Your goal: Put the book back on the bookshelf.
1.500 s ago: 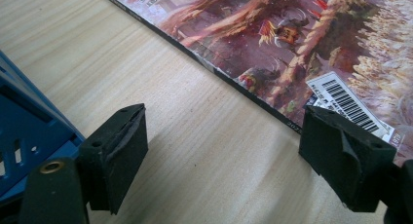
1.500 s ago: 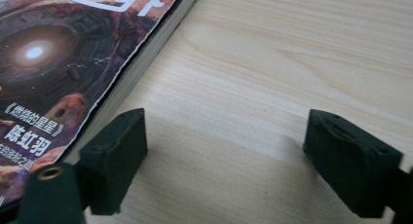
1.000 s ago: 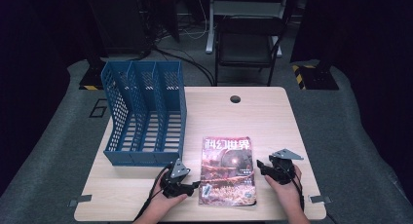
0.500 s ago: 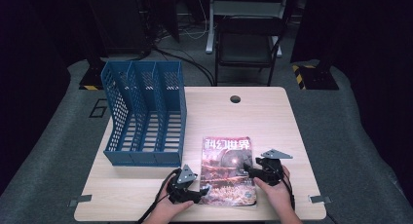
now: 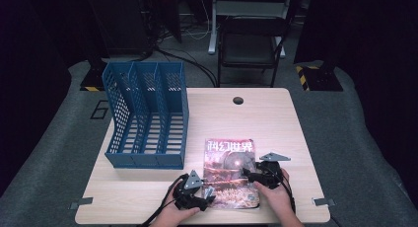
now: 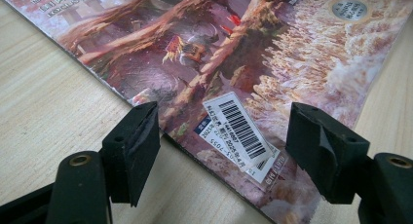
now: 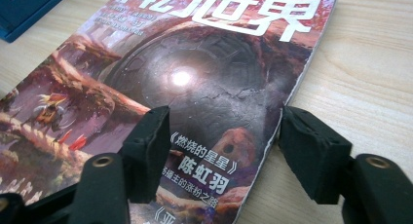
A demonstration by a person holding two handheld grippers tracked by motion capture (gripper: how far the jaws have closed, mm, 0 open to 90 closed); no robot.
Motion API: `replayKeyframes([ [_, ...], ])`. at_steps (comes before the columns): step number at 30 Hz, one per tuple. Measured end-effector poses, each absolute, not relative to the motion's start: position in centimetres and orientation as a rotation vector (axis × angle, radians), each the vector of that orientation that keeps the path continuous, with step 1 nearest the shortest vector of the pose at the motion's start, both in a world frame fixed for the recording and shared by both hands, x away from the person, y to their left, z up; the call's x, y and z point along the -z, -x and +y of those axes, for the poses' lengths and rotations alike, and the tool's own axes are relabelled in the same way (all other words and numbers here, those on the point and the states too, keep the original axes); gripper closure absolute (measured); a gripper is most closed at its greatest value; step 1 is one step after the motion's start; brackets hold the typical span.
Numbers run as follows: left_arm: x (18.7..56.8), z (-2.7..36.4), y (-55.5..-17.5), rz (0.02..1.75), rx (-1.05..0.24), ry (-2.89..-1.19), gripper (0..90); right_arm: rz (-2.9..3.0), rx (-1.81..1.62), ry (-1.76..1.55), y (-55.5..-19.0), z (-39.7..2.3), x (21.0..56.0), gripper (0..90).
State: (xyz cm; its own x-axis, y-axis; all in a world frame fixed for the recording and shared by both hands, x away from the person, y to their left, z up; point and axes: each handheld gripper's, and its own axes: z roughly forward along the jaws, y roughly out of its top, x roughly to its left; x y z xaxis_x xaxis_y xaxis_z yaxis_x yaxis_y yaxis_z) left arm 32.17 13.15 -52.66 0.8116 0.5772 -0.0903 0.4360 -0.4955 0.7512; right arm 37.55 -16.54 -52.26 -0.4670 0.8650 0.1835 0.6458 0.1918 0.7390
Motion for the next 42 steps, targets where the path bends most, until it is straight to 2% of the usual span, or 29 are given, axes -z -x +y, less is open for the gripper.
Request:
replayKeyframes([
  [7,52.5,13.17,-31.47,0.735,-0.209,-2.192,29.2,2.114,-1.18,-1.586,-37.12,-16.5,52.17,45.5],
  [16,52.88,13.29,-31.26,0.731,-0.227,-2.152,29.0,2.161,-1.123,-1.497,-37.17,-16.26,51.92,44.8],
  [29,52.94,13.42,-31.23,0.721,-0.234,-2.152,29.0,2.153,-1.142,-1.408,-37.62,-15.67,52.63,33.7],
  [35,52.96,13.39,-31.19,0.728,-0.227,-2.147,29.0,2.131,-1.178,-1.443,-37.71,-16.19,52.51,39.5],
  [42,52.94,13.42,-31.27,0.719,-0.242,-2.151,29.0,2.1,-1.225,-1.467,-37.54,-16.31,52.06,40.7],
])
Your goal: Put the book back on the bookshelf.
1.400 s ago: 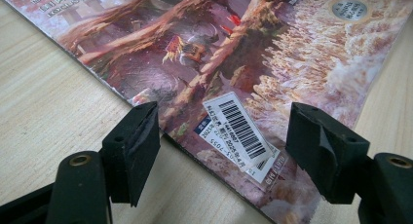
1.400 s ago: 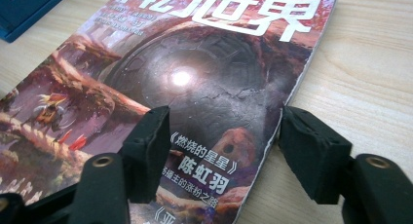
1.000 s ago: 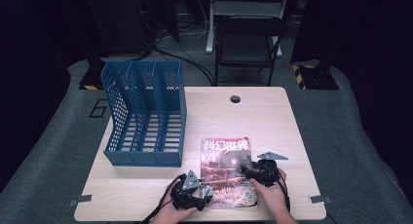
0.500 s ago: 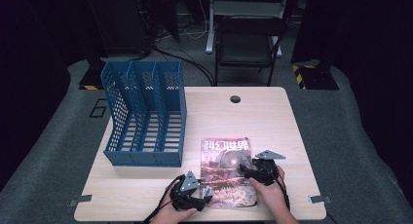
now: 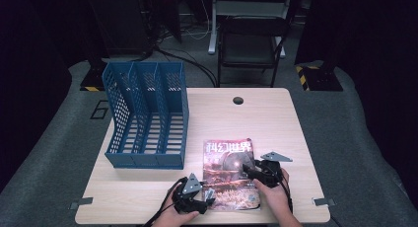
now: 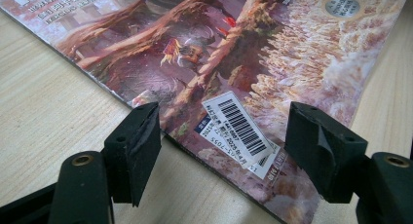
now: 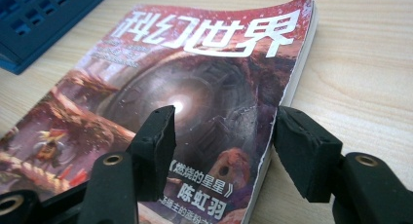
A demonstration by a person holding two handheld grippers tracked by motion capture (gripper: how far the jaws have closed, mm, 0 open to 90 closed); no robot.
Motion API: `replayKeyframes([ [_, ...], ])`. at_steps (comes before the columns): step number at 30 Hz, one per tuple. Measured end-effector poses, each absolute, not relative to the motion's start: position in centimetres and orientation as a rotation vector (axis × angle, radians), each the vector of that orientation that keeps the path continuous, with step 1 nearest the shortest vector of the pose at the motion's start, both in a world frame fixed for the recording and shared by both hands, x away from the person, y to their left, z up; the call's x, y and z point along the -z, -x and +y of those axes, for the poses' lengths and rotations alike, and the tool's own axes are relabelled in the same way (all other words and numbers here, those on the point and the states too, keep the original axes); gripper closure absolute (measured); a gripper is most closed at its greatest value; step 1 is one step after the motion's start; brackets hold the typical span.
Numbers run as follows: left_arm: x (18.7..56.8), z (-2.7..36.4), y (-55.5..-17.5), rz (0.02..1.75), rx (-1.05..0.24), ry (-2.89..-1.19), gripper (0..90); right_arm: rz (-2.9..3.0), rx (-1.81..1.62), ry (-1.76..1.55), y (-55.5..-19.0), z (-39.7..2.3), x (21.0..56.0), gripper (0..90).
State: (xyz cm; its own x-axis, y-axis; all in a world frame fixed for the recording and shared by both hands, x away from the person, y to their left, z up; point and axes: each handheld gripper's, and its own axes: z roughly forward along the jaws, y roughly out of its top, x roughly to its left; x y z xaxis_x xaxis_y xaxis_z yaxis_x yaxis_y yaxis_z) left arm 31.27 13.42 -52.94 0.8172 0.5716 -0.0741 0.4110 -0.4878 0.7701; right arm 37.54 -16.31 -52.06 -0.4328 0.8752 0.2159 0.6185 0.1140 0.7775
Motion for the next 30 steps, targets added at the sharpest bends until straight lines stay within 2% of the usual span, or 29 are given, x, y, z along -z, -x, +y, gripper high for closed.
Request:
replayKeyframes([
  [10,53.0,13.4,-31.2,0.726,-0.24,-2.142,29.0,2.056,-1.376,-1.326,-36.7,-15.8,50.0,44.9],
  [30,52.9,13.4,-31.2,0.719,-0.242,-2.153,29.1,2.096,-1.34,-1.428,-38.0,-15.9,51.2,45.1],
])
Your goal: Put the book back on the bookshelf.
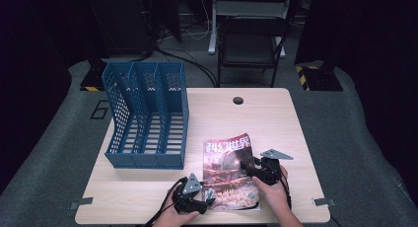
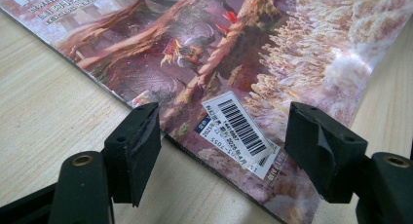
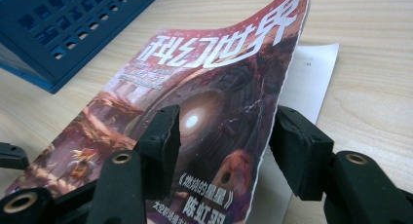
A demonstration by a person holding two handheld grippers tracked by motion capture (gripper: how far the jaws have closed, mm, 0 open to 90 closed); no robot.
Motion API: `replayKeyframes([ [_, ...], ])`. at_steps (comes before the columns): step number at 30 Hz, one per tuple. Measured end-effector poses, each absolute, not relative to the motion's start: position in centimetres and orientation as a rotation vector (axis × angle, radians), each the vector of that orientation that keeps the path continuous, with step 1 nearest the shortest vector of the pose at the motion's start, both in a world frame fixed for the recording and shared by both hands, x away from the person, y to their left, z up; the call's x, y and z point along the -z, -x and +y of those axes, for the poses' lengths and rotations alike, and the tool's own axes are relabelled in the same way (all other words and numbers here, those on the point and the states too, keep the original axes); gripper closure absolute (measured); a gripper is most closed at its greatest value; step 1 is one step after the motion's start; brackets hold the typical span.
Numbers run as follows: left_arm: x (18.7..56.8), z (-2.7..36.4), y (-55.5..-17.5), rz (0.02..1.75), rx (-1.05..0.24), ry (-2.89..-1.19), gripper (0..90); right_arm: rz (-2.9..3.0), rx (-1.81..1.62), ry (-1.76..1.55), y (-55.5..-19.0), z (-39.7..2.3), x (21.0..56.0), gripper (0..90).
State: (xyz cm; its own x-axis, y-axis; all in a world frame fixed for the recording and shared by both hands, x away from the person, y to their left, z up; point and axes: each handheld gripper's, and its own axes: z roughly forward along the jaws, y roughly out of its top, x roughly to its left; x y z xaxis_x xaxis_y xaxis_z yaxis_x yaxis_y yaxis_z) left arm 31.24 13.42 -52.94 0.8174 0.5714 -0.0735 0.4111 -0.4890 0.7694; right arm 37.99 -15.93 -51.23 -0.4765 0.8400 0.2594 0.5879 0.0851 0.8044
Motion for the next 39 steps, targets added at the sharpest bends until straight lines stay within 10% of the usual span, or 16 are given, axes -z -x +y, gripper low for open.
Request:
replayKeyframes([
  [39,53.0,13.4,-31.2,0.723,-0.227,-2.15,29.0,2.268,-1.332,-1.416,-38.2,-15.1,52.5,64.3],
])
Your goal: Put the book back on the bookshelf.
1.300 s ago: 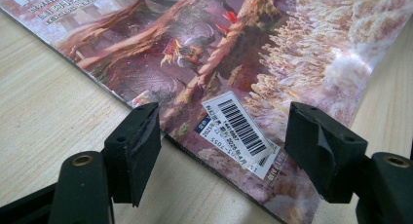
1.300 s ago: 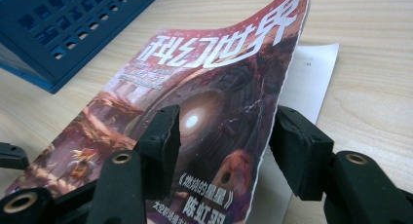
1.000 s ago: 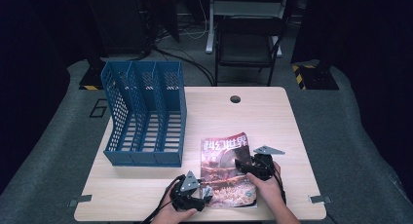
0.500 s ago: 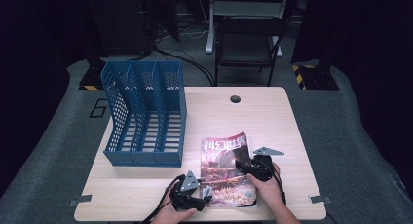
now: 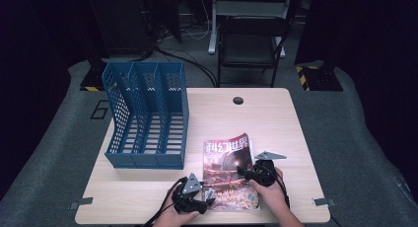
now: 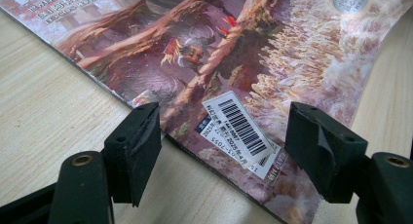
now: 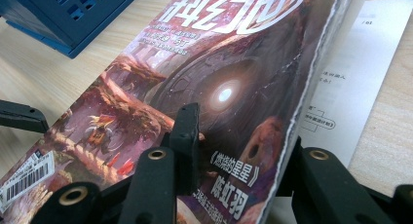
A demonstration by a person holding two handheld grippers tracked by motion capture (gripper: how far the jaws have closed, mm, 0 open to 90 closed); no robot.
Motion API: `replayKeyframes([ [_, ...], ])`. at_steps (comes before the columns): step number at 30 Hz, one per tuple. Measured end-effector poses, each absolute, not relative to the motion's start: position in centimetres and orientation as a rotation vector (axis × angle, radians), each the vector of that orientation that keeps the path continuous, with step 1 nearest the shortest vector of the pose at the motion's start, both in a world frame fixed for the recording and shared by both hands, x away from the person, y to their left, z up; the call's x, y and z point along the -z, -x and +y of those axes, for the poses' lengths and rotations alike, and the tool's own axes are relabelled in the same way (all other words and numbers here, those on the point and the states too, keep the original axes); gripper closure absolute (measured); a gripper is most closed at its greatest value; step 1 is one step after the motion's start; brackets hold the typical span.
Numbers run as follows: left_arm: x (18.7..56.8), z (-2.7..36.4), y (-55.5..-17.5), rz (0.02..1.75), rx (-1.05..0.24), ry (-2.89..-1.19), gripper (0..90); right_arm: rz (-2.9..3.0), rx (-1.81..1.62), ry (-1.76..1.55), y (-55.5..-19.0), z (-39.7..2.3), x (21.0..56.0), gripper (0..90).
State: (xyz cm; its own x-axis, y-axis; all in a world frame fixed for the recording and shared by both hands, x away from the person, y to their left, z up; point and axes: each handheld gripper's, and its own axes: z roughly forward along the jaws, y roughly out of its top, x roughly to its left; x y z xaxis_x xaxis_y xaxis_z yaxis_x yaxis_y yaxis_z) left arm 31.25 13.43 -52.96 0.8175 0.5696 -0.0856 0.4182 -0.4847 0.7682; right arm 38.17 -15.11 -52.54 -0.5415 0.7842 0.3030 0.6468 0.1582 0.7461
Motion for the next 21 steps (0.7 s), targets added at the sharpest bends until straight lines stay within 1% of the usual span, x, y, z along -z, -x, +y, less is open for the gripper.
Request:
replayKeyframes([
  [5,52.96,13.42,-31.24,0.723,-0.227,-2.15,29.0,2.277,-1.346,-1.423,-38.29,-15.3,52.6,69.1],
  [7,52.96,13.42,-31.25,0.723,-0.227,-2.149,29.0,2.288,-1.361,-1.448,-38.34,-15.48,52.6,73.7],
  [8,52.96,13.42,-31.25,0.723,-0.227,-2.149,29.0,2.288,-1.361,-1.448,-38.34,-15.48,52.6,73.7],
  [9,52.95,13.43,-31.25,0.723,-0.226,-2.15,29.0,2.286,-1.377,-1.444,-38.4,-15.56,52.58,77.2],
  [10,52.96,13.43,-31.25,0.724,-0.226,-2.149,29.0,2.288,-1.376,-1.437,-38.36,-15.57,52.52,78.6],
  [21,52.87,13.54,-31.36,0.714,-0.211,-2.16,29.0,2.269,-1.358,-1.333,-37.71,-14.96,51.75,87.1],
])
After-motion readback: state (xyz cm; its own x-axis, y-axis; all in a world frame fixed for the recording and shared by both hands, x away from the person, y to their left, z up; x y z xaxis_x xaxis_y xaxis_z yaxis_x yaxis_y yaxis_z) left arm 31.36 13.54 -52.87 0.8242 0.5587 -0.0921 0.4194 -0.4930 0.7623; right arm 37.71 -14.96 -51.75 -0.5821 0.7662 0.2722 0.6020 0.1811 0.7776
